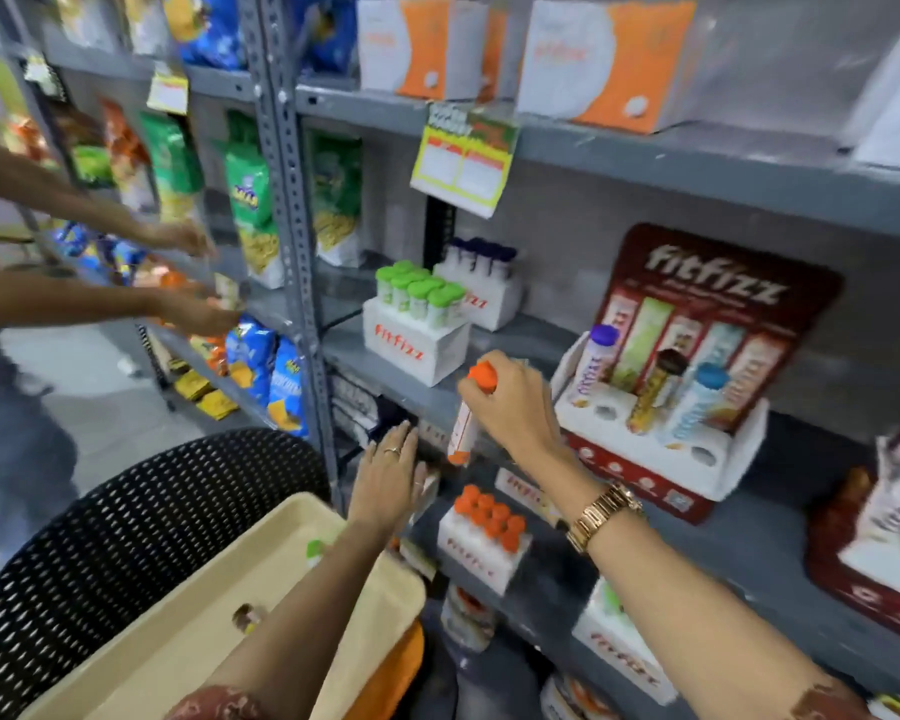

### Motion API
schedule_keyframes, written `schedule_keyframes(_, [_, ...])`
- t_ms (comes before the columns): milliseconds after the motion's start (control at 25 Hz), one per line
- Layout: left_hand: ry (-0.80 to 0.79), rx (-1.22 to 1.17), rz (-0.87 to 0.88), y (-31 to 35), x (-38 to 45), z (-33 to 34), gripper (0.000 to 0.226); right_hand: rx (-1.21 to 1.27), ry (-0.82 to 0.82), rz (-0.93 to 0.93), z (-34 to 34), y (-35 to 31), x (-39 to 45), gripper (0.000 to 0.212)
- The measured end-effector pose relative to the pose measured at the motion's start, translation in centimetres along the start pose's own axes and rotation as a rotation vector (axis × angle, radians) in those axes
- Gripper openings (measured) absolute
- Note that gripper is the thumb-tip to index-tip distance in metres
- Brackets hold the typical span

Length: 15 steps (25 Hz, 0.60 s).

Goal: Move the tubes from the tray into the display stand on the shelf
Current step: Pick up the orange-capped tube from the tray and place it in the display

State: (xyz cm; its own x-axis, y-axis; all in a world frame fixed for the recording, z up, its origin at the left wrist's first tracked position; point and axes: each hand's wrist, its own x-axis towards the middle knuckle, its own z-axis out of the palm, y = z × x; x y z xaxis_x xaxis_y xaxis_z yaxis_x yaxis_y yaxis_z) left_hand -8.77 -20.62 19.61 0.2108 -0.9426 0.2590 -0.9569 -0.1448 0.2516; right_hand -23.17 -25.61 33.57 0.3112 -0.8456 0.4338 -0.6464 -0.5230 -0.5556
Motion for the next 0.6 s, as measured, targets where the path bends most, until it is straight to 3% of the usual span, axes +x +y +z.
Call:
schedule_keyframes(280, [0.074,-0.087,0.222,7.6,4.8,1.1,0.046,-0.050,0.151,0.067,-9.9,2.1,0.4,0.019])
schedule_keyframes(600, [-0.174,-0.066,0.243,10.4,8.0,6.5,0.051,-0.151,0.153,0.168,-13.8,4.7,1.9,0.023])
